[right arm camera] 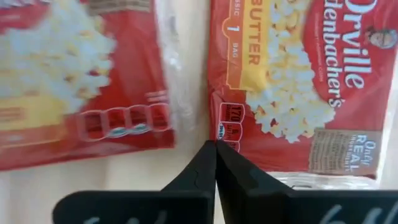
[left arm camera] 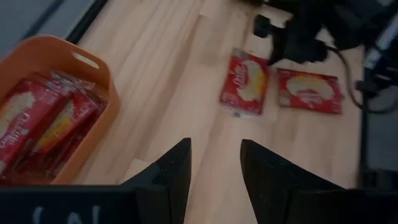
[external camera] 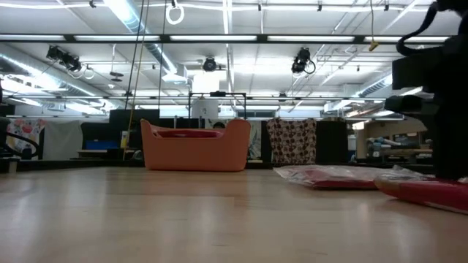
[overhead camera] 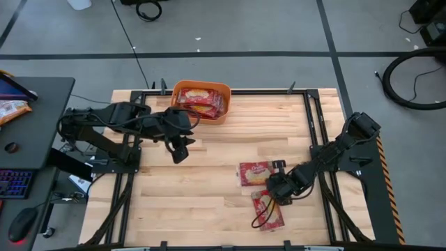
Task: Sort popcorn bags into baskets
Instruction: Put the red popcorn bag into the orange container
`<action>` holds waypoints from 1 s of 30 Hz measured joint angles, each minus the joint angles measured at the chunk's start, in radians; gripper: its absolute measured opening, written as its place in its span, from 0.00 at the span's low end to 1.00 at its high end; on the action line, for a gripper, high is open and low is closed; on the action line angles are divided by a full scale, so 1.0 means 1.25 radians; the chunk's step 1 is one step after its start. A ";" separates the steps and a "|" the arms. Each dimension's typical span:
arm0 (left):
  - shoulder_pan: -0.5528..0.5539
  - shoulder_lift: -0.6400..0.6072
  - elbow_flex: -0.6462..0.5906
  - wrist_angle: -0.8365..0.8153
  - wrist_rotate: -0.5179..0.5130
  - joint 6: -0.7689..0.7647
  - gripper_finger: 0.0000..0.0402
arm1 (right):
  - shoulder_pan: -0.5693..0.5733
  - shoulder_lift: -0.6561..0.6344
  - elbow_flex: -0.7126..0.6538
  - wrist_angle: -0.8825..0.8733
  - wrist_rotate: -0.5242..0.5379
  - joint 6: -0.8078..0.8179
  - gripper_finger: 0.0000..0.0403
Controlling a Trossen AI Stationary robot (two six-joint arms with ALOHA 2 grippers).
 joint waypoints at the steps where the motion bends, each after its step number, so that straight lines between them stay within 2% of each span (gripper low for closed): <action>1: 0.000 0.000 -0.013 0.014 -0.011 0.005 0.35 | -0.003 -0.003 0.012 -0.016 -0.011 -0.001 0.03; 8: -0.003 0.001 -0.193 0.135 -0.011 -0.005 0.35 | -0.031 -0.034 0.089 -0.058 -0.054 -0.006 0.01; 14: -0.025 0.012 -0.379 0.406 0.019 -0.043 0.35 | -0.054 -0.058 0.098 -0.060 -0.058 -0.008 0.05; 17: -0.037 0.027 -0.424 0.462 0.022 -0.070 0.35 | -0.057 -0.058 0.097 -0.085 -0.066 -0.009 0.12; 23: -0.042 0.044 -0.428 0.459 0.028 -0.152 0.35 | -0.046 -0.057 0.077 -0.080 -0.060 -0.026 0.32; 27: -0.042 0.044 -0.428 0.496 0.017 -0.213 0.35 | -0.046 -0.057 0.073 -0.008 -0.026 -0.044 0.46; 30: -0.042 0.043 -0.428 0.540 -0.005 -0.230 0.35 | -0.046 -0.057 0.073 0.079 0.031 -0.078 0.54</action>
